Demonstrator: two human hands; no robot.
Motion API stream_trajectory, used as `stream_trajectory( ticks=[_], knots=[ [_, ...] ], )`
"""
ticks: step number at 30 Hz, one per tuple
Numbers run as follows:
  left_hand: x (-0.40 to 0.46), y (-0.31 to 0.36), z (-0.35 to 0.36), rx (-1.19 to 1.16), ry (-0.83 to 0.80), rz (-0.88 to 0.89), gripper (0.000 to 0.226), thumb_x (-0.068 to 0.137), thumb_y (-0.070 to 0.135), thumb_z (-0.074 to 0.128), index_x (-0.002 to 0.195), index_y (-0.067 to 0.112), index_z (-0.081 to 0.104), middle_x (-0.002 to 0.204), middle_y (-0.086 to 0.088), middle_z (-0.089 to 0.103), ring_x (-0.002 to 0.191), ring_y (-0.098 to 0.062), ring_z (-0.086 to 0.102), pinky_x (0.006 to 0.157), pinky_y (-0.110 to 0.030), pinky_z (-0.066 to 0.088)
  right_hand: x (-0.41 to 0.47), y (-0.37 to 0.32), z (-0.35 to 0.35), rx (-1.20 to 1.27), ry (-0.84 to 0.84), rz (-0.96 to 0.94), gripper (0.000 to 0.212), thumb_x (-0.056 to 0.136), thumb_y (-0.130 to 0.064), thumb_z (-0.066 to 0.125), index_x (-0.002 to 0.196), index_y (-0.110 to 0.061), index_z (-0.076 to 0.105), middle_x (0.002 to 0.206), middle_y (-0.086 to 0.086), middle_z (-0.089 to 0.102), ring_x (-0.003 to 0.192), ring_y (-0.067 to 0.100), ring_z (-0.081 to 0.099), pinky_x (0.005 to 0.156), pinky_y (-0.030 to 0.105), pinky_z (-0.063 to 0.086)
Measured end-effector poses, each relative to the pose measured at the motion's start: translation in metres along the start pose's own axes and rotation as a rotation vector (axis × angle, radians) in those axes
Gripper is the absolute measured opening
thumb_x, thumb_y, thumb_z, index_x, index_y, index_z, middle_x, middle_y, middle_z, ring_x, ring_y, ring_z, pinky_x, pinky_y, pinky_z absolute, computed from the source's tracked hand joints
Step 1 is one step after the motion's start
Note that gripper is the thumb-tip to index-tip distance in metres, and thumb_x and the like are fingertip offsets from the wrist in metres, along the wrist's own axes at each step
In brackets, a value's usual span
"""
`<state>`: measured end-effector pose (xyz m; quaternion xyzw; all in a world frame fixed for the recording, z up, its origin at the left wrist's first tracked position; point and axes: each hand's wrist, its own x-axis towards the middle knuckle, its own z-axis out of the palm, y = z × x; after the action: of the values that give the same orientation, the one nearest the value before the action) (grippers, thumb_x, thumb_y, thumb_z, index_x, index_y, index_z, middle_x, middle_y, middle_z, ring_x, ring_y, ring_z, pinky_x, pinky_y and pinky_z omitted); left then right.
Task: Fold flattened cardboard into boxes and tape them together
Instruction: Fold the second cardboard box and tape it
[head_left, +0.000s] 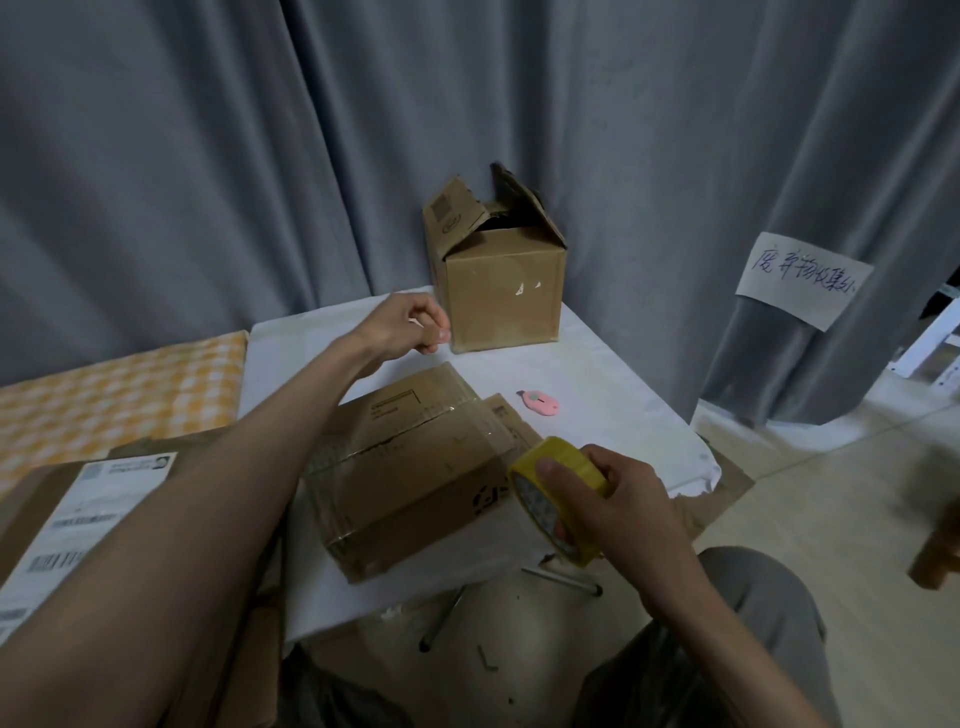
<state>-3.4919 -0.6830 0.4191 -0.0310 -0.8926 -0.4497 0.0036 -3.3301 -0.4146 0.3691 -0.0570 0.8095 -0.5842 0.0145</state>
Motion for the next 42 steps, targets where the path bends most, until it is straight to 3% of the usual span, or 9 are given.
stream_trajectory(
  ticks=[3, 16, 20, 23, 26, 28, 31, 38, 42],
  knots=[
    [0.002, -0.008, 0.005, -0.019, -0.006, 0.020, 0.011, 0.088, -0.003, 0.063, 0.099, -0.004, 0.065, 0.081, -0.009, 0.063, 0.072, -0.017, 0.060, 0.072, -0.031, 0.055, 0.002, 0.000, 0.002, 0.008, -0.014, 0.019, 0.026, 0.090, -0.043, 0.066, 0.082, -0.018, 0.066, 0.062, -0.021, 0.068, 0.050, 0.005, 0.068, 0.043, 0.010, 0.043],
    [0.016, -0.027, 0.017, -0.051, -0.057, -0.048, 0.014, 0.090, 0.001, 0.066, 0.103, -0.004, 0.066, 0.084, -0.009, 0.063, 0.074, -0.017, 0.060, 0.062, -0.018, 0.054, 0.009, 0.009, 0.004, 0.049, -0.014, 0.113, 0.025, 0.087, -0.047, 0.064, 0.081, -0.023, 0.068, 0.069, -0.021, 0.069, 0.057, 0.002, 0.070, 0.045, 0.011, 0.047],
    [0.017, -0.034, 0.022, 0.008, -0.102, -0.113, 0.017, 0.092, 0.018, 0.068, 0.108, 0.011, 0.067, 0.097, -0.004, 0.064, 0.089, -0.017, 0.061, 0.074, -0.024, 0.051, 0.013, 0.013, 0.003, 0.032, -0.026, 0.132, 0.026, 0.088, -0.047, 0.065, 0.082, -0.023, 0.070, 0.070, -0.004, 0.071, 0.061, 0.013, 0.072, 0.055, 0.022, 0.057],
    [0.017, -0.034, 0.025, 0.054, -0.150, -0.136, 0.029, 0.095, 0.033, 0.063, 0.123, 0.025, 0.059, 0.105, -0.005, 0.062, 0.098, -0.020, 0.060, 0.076, -0.021, 0.046, 0.015, 0.016, 0.002, 0.033, -0.041, 0.145, 0.025, 0.089, -0.047, 0.065, 0.083, -0.023, 0.071, 0.074, -0.001, 0.071, 0.067, 0.017, 0.072, 0.064, 0.033, 0.061],
    [0.013, -0.033, 0.032, 0.286, -0.164, -0.084, 0.044, 0.100, 0.039, 0.051, 0.142, 0.026, 0.045, 0.137, -0.011, 0.047, 0.124, -0.027, 0.048, 0.102, -0.030, 0.039, 0.016, 0.017, 0.001, 0.038, -0.043, 0.148, 0.025, 0.090, -0.046, 0.065, 0.084, -0.023, 0.071, 0.075, -0.004, 0.070, 0.073, 0.017, 0.071, 0.068, 0.036, 0.061],
    [0.002, -0.030, 0.036, 0.424, -0.041, -0.016, 0.049, 0.103, 0.038, 0.046, 0.149, 0.023, 0.037, 0.153, -0.009, 0.030, 0.139, -0.028, 0.033, 0.114, -0.037, 0.028, 0.016, 0.017, 0.001, 0.043, -0.047, 0.148, 0.025, 0.091, -0.046, 0.065, 0.086, -0.022, 0.071, 0.077, -0.003, 0.071, 0.074, 0.016, 0.071, 0.070, 0.036, 0.062],
    [-0.029, -0.017, 0.043, 0.613, 0.128, 0.115, 0.053, 0.105, 0.035, 0.040, 0.154, 0.019, 0.029, 0.163, -0.004, 0.019, 0.148, -0.023, 0.018, 0.119, -0.040, 0.020, 0.015, 0.020, 0.000, 0.052, -0.053, 0.145, 0.024, 0.090, -0.046, 0.064, 0.088, -0.024, 0.072, 0.079, -0.005, 0.072, 0.073, 0.010, 0.071, 0.069, 0.033, 0.062],
    [-0.134, -0.007, 0.087, 0.733, -0.048, 0.294, 0.066, 0.102, 0.058, 0.018, 0.158, 0.025, 0.007, 0.164, 0.012, -0.003, 0.143, 0.002, 0.002, 0.112, -0.023, 0.001, 0.017, 0.024, 0.001, 0.084, -0.076, 0.124, 0.023, 0.090, -0.045, 0.064, 0.091, -0.024, 0.072, 0.082, -0.006, 0.073, 0.076, 0.009, 0.071, 0.070, 0.030, 0.061],
    [-0.129, -0.016, 0.081, 0.832, -0.032, 0.335, 0.064, 0.103, 0.053, 0.011, 0.158, 0.023, -0.001, 0.165, 0.008, -0.007, 0.150, -0.005, -0.005, 0.122, -0.026, -0.001, 0.024, 0.021, 0.007, 0.115, -0.089, 0.112, 0.022, 0.093, -0.044, 0.062, 0.092, -0.024, 0.072, 0.083, -0.006, 0.073, 0.076, 0.009, 0.071, 0.070, 0.029, 0.060]
  ],
)
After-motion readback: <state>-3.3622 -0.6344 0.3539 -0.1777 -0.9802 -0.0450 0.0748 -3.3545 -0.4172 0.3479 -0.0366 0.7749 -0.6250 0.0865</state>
